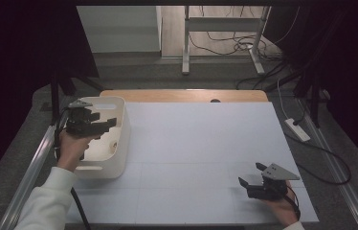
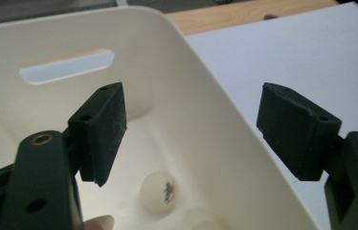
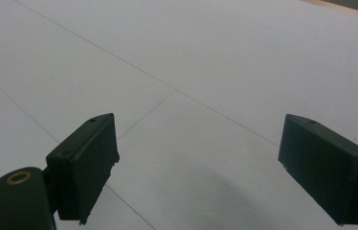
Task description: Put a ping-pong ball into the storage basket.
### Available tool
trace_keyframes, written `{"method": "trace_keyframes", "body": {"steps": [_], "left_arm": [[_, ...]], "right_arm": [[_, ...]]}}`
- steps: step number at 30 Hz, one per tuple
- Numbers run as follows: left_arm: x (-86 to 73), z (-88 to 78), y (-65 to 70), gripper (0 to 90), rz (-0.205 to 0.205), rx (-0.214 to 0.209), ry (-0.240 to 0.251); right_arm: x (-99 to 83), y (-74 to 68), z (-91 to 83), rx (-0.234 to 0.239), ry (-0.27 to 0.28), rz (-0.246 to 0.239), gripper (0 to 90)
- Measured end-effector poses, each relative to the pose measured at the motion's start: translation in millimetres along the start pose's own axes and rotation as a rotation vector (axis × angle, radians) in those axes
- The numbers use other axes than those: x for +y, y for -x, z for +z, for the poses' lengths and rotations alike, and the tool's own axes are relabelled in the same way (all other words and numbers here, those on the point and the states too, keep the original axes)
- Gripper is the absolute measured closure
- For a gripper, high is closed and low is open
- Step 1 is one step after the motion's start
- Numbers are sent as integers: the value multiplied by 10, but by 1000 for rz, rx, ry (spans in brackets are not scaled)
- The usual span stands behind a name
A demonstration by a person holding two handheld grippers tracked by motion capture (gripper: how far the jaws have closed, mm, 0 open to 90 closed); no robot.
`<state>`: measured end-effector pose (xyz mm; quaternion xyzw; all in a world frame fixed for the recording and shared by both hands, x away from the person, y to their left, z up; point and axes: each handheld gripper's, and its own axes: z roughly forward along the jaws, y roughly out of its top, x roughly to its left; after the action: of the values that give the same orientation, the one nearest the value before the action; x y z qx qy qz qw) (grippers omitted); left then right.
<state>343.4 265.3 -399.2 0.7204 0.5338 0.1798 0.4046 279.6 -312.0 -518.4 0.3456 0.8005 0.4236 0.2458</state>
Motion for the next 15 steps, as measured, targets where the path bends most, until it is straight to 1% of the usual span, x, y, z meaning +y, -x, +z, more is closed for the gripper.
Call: {"method": "trace_keyframes", "body": {"steps": [3, 4, 8, 13, 15], "left_arm": [[4, -38, 56, 251, 11, -33, 33], [4, -38, 56, 247, 11, -33, 33], [1, -84, 131, 233, 33, -83, 55], [-14, -123, 187, 226, 48, -109, 76], [-26, -139, 213, 223, 52, -127, 91]], "right_arm": [[0, 2, 0, 0, 1, 0, 131], [0, 2, 0, 0, 1, 0, 131], [1, 3, 6, 1, 3, -1, 131], [2, 4, 12, 4, 4, 4, 131], [1, 7, 13, 3, 3, 5, 131]]}}
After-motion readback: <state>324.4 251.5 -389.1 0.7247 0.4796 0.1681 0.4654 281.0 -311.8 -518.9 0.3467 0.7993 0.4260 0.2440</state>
